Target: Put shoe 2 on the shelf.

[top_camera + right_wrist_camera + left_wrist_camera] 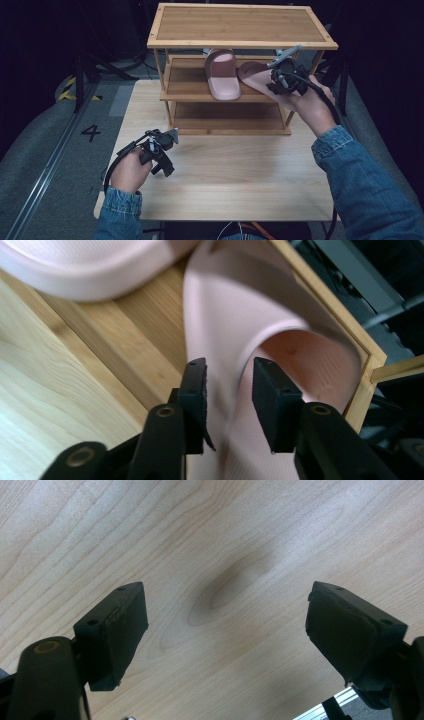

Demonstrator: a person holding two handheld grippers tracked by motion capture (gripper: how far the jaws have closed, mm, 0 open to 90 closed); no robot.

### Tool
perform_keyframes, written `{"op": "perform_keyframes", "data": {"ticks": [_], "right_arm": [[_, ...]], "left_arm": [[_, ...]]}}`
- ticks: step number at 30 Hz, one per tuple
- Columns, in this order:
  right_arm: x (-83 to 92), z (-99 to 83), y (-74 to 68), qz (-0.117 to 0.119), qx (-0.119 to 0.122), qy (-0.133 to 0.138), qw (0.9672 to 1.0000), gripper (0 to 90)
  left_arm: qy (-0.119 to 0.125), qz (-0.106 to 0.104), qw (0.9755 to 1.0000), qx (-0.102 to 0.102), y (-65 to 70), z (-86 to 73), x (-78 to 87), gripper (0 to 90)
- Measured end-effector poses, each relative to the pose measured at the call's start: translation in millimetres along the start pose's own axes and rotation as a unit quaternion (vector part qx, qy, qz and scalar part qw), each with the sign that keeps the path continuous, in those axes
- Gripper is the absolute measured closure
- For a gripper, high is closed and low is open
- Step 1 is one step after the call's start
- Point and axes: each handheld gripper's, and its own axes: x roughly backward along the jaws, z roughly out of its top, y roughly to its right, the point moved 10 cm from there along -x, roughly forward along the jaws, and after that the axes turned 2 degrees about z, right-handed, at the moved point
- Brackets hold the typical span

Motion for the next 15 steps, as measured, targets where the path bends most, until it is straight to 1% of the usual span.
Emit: {"op": "perform_keyframes", "data": {"ticks": [2, 3, 4, 5, 7, 8, 9, 10, 11, 12, 13, 15], "right_arm": [[19.7, -2.4, -1.4, 0.016, -0.027, 0.027, 0.9991, 66.9], [32.3, -9.0, -0.2, 0.037, -0.059, 0.035, 0.9970, 71.7], [32.3, -9.0, -0.2, 0.037, -0.059, 0.035, 0.9970, 71.7], [43.5, -20.3, 3.9, 0.056, -0.093, 0.033, 0.9936, 72.6], [51.5, -31.5, 8.5, 0.065, -0.111, 0.031, 0.9912, 73.7], [51.5, -31.5, 8.5, 0.065, -0.111, 0.031, 0.9912, 73.7], [59.0, -47.0, 13.9, 0.074, -0.130, 0.029, 0.9883, 74.5], [59.0, -47.0, 13.9, 0.074, -0.130, 0.029, 0.9883, 74.5], [62.3, -60.1, 19.7, 0.073, -0.137, 0.026, 0.9875, 75.9], [63.2, -68.0, 22.9, 0.072, -0.146, 0.021, 0.9865, 76.5], [63.2, -68.0, 22.9, 0.072, -0.146, 0.021, 0.9865, 76.5], [64.2, -85.6, 28.4, 0.073, -0.166, 0.009, 0.9834, 79.3]], "left_arm": [[0.001, -0.005, 1.0000, 0.002, 1.4, 0.2, -0.1, 17.3], [0.002, -0.004, 1.0000, 0.002, 1.3, 0.4, 0.5, 17.3], [0.003, -0.007, 1.0000, 0.001, 2.0, 0.8, 0.6, 17.3], [0.003, -0.010, 0.9999, -0.002, 2.4, 1.6, 0.9, 17.3], [0.005, -0.011, 0.9999, -0.003, 4.5, 3.6, 1.5, 17.3], [0.005, -0.011, 0.9999, -0.003, 4.5, 3.6, 1.5, 17.4], [0.006, -0.017, 0.9998, -0.007, 6.9, 4.7, 2.1, 17.4], [0.009, -0.020, 0.9997, -0.007, 9.1, 5.9, 2.7, 17.4], [0.009, -0.022, 0.9997, -0.009, 10.1, 6.5, 3.3, 17.6], [0.010, -0.022, 0.9996, -0.014, 11.9, 7.9, 5.0, 17.5], [0.010, -0.022, 0.9996, -0.014, 11.9, 7.9, 5.0, 17.3], [0.011, -0.021, 0.9996, -0.016, 13.1, 9.4, 6.1, 17.1]]}}
